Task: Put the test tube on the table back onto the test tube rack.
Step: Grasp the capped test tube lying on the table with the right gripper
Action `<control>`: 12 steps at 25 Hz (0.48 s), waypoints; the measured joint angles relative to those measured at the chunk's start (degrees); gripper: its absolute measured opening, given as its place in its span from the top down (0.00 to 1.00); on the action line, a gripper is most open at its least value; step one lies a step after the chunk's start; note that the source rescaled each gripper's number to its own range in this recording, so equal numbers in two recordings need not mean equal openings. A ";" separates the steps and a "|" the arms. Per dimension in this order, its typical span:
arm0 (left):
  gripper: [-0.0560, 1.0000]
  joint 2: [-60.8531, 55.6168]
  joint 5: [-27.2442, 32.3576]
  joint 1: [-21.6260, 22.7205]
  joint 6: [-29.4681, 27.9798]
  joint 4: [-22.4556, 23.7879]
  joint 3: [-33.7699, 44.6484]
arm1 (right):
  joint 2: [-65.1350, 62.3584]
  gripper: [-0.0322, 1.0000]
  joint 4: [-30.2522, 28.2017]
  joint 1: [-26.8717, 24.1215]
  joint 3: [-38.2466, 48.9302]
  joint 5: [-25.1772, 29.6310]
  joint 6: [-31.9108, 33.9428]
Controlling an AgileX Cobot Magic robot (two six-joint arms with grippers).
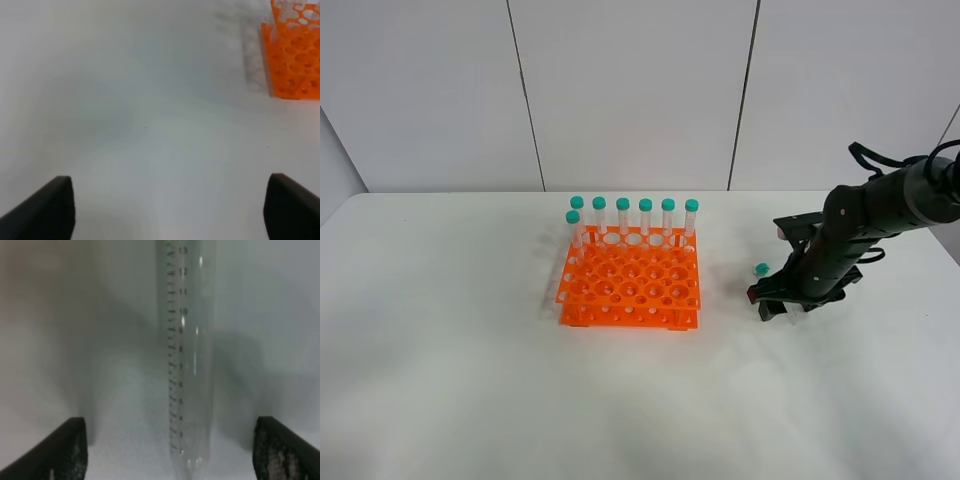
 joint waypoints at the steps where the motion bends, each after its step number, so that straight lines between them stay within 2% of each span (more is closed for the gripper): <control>1: 0.17 0.00 0.00 0.00 0.00 0.00 0.00 | 0.00 0.32 0.07 0.00 0.00 -0.17 0.00; 5: 0.17 0.00 0.00 0.00 0.00 0.00 0.00 | 0.00 0.36 0.12 0.00 0.00 -0.59 0.00; 12: 0.17 0.00 0.00 0.00 0.00 0.00 0.00 | 0.00 0.54 0.12 0.00 0.00 -0.83 1.10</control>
